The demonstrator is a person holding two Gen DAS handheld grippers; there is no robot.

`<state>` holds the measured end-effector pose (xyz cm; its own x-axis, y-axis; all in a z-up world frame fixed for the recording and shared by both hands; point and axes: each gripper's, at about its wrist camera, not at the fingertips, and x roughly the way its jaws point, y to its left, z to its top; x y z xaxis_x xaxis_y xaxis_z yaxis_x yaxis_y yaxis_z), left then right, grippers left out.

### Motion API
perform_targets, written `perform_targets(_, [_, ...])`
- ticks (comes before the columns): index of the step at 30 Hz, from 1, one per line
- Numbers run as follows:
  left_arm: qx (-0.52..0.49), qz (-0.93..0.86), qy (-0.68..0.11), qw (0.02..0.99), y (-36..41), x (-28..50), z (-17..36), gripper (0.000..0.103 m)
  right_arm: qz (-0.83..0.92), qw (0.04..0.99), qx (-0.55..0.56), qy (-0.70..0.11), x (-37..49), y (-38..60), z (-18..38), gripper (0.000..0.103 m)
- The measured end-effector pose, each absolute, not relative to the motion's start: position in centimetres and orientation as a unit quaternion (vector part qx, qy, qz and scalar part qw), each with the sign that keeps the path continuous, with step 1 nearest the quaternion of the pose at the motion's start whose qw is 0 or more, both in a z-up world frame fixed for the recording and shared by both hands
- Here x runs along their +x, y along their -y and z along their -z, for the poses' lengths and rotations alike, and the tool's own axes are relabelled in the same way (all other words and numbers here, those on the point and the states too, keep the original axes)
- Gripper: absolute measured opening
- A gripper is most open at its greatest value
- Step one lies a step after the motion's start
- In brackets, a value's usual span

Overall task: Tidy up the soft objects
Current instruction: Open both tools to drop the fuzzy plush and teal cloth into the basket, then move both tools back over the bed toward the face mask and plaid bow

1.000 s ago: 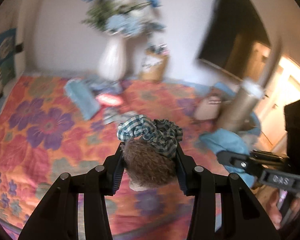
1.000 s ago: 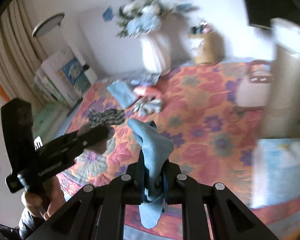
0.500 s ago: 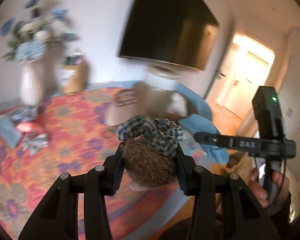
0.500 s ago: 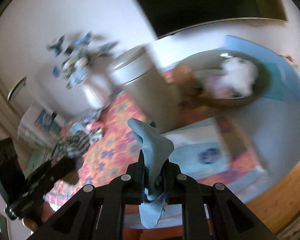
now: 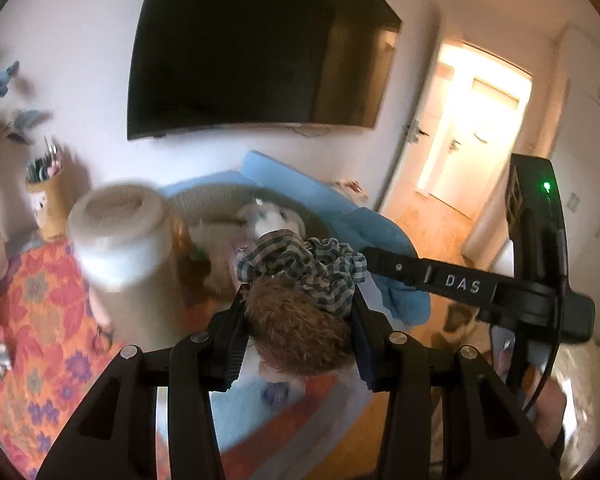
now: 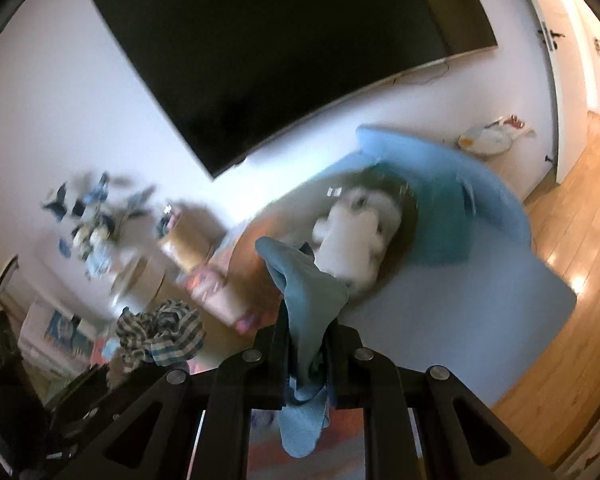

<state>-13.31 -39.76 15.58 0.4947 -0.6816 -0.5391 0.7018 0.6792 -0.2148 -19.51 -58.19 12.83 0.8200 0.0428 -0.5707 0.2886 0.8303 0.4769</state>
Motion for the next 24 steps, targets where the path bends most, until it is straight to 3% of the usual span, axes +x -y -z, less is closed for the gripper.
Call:
perform_targets(7, [0.013, 0.315, -0.308, 0.898, 44.6, -8.7, -16.3, 0.042, 0.068, 0.904, 0.303, -0.294, -11.6, 63.5, -13.5, 0.013])
perform_targets(15, [0.053, 0.256, -0.322, 0.91, 48.8, -4.2, -14.8, 0.045, 0.009, 0.884, 0.31, -0.35, -2.7, 65.6, -11.2, 0.013])
perform_targets(17, [0.066, 0.251, -0.327, 0.909, 49.6, -3.3, -14.4, 0.051, -0.015, 0.873, 0.319, -0.367, -1.1, 66.0, -10.2, 0.018])
perform_targets(18, [0.076, 0.245, -0.328, 0.909, 49.9, -3.1, -14.1, 0.057, -0.029, 0.864, 0.333, -0.376, -0.5, 66.5, -9.4, 0.023])
perform_targets(19, [0.085, 0.237, -0.325, 0.912, 50.1, -3.2, -13.9, 0.074, -0.037, 0.857, 0.347, -0.378, -0.4, 66.9, -8.9, 0.03])
perform_targets(20, [0.091, 0.239, -0.32, 0.912, 50.3, -3.3, -13.9, 0.079, -0.04, 0.854, 0.357, -0.376, -0.5, 67.2, -8.7, 0.033])
perform_targets(24, [0.11, 0.262, -0.289, 0.914, 50.8, -5.5, -14.5, 0.081, -0.054, 0.852, 0.396, -0.338, -2.9, 68.9, -8.8, 0.051])
